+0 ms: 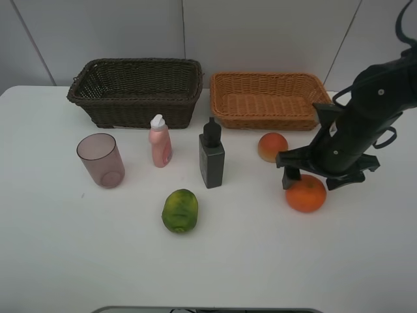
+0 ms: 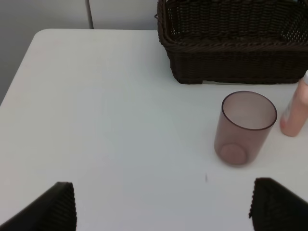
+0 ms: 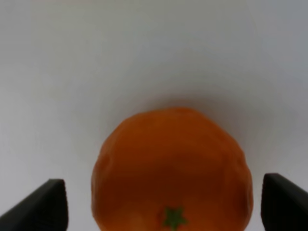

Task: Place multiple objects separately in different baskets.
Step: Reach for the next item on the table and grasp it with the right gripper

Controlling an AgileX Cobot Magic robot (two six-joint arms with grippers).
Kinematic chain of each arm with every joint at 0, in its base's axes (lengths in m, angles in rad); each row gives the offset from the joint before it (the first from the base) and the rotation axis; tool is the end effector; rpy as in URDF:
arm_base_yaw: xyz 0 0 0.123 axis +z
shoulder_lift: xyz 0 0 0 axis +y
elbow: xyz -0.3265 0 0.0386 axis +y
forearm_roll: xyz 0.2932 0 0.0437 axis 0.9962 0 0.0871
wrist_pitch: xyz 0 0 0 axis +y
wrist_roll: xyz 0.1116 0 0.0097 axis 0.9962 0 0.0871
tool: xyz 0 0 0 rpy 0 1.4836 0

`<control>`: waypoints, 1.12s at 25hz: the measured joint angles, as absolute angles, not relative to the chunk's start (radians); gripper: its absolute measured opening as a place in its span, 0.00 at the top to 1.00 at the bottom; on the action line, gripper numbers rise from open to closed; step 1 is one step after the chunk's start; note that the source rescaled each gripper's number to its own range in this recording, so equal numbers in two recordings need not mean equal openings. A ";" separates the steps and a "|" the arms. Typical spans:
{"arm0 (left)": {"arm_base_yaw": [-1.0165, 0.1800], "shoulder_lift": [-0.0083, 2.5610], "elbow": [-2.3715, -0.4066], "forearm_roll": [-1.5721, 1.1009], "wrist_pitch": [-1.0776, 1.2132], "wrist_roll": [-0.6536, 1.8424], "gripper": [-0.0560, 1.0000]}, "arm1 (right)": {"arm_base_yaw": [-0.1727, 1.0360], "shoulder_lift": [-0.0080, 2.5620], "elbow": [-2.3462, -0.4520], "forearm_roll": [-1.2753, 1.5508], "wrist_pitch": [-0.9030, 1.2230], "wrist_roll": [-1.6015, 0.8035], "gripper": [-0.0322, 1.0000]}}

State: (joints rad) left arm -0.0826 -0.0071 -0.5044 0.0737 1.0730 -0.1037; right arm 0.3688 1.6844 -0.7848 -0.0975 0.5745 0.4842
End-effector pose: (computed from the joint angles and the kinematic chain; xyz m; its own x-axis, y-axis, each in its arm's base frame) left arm 0.0076 0.0066 0.2899 -0.4548 -0.0308 -0.8901 -0.0062 0.9995 -0.0315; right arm 0.2937 0.1071 0.1307 -0.9809 0.0401 -0.1906 0.0360 0.9990 0.0246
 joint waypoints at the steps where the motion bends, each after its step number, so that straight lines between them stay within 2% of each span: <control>1: -0.083 -0.007 -0.504 0.074 1.073 -0.104 0.08 | 0.369 1.691 -0.785 -0.097 0.574 0.484 0.00; 28: -0.083 -0.007 -0.504 0.074 1.073 -0.104 0.08 | 0.369 1.821 -0.785 -0.098 0.518 0.486 0.01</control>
